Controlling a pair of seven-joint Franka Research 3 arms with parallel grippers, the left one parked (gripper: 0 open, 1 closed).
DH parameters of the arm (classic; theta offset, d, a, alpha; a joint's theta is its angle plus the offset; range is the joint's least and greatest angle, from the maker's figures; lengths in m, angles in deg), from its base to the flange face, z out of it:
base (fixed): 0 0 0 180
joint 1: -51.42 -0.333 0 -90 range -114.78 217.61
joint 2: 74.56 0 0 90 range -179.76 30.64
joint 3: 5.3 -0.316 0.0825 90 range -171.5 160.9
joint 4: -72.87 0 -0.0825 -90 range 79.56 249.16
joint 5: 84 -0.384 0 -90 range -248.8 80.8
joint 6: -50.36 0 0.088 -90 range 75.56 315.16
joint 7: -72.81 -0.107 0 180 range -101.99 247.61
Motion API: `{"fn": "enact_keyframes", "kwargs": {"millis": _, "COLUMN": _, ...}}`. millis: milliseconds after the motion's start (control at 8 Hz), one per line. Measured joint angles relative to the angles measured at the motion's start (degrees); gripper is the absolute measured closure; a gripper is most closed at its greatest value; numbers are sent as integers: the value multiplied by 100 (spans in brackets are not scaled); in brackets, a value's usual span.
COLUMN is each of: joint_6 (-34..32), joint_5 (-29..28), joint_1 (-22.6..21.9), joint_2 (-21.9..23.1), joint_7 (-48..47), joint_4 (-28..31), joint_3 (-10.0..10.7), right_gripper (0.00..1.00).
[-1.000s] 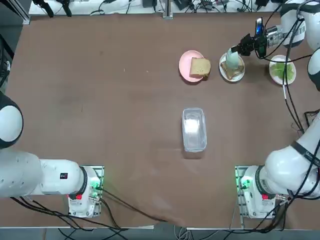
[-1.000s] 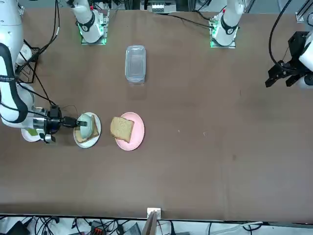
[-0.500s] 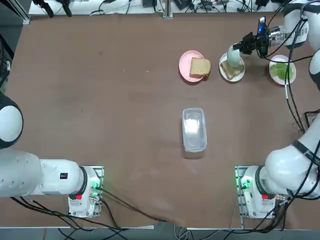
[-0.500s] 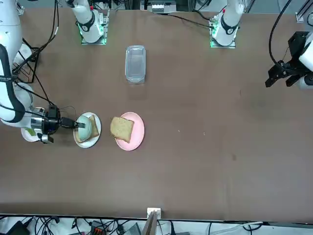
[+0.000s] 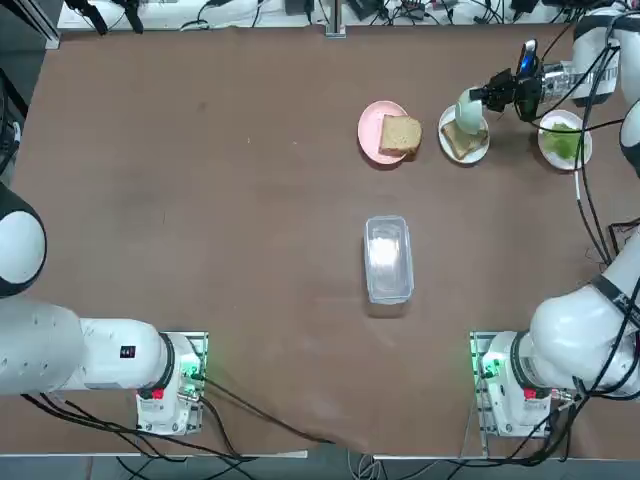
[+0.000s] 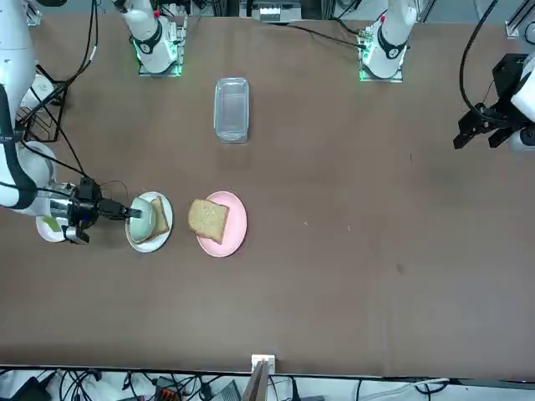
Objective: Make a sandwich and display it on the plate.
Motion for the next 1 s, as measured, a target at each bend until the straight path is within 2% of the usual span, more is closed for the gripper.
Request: {"fn": "enact_keyframes", "kwargs": {"millis": 1000, "joint_6": -731, "joint_5": -622, "joint_1": 301, "joint_2": -377, "joint_7": 979, "joint_4": -1, "joint_3": 0, "right_gripper": 96}}
